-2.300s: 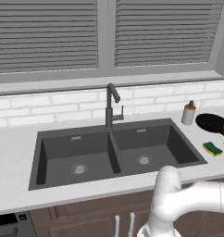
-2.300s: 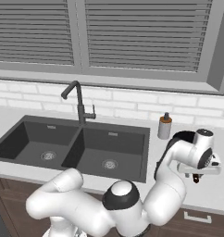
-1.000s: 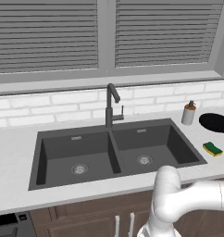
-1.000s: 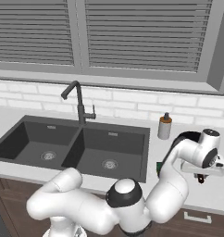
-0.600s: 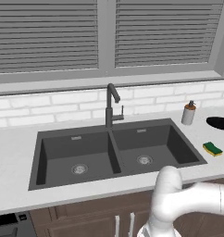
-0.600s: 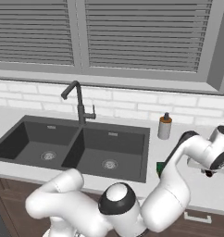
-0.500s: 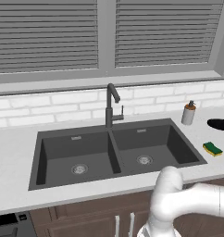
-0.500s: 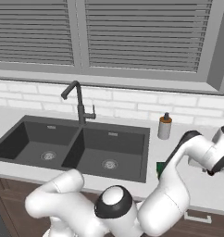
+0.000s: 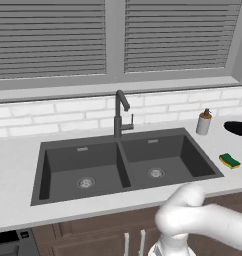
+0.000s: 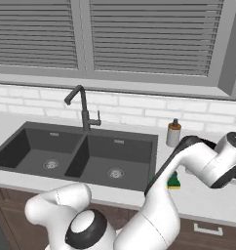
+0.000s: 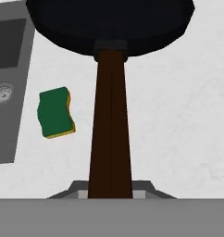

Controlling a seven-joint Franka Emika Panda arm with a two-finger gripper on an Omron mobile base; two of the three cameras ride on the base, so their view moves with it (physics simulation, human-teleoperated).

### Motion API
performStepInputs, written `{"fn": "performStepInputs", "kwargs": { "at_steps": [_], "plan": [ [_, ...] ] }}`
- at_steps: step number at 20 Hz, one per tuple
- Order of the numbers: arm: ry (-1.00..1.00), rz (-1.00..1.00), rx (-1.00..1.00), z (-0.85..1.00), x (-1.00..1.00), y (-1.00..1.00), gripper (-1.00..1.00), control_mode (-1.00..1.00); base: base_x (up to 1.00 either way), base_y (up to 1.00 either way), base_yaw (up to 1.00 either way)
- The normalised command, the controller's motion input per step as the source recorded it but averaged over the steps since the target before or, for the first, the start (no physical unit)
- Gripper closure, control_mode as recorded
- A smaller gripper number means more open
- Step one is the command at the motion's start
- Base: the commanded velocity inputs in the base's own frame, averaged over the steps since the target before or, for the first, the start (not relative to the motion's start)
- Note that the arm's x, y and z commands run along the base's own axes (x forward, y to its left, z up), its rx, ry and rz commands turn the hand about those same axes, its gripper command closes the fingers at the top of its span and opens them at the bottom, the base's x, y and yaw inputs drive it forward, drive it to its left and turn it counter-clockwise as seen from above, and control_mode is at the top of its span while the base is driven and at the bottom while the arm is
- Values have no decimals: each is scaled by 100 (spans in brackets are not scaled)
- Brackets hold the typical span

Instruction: Pick the pan and sponge and place them into the sink. Then turn on the water.

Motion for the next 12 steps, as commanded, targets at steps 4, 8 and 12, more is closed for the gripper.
{"fn": "performStepInputs", "kwargs": {
  "at_steps": [4, 8, 12],
  "plan": [
    [6, 6, 0, 46, -48, 71, 100, -100, 0, 0, 0],
    [0, 17, 0, 35, -29, 85, 100, -100, 0, 0, 0],
    [-2, 36, 1, 20, -25, 71, 100, -100, 0, 0, 0]
  ]
}}
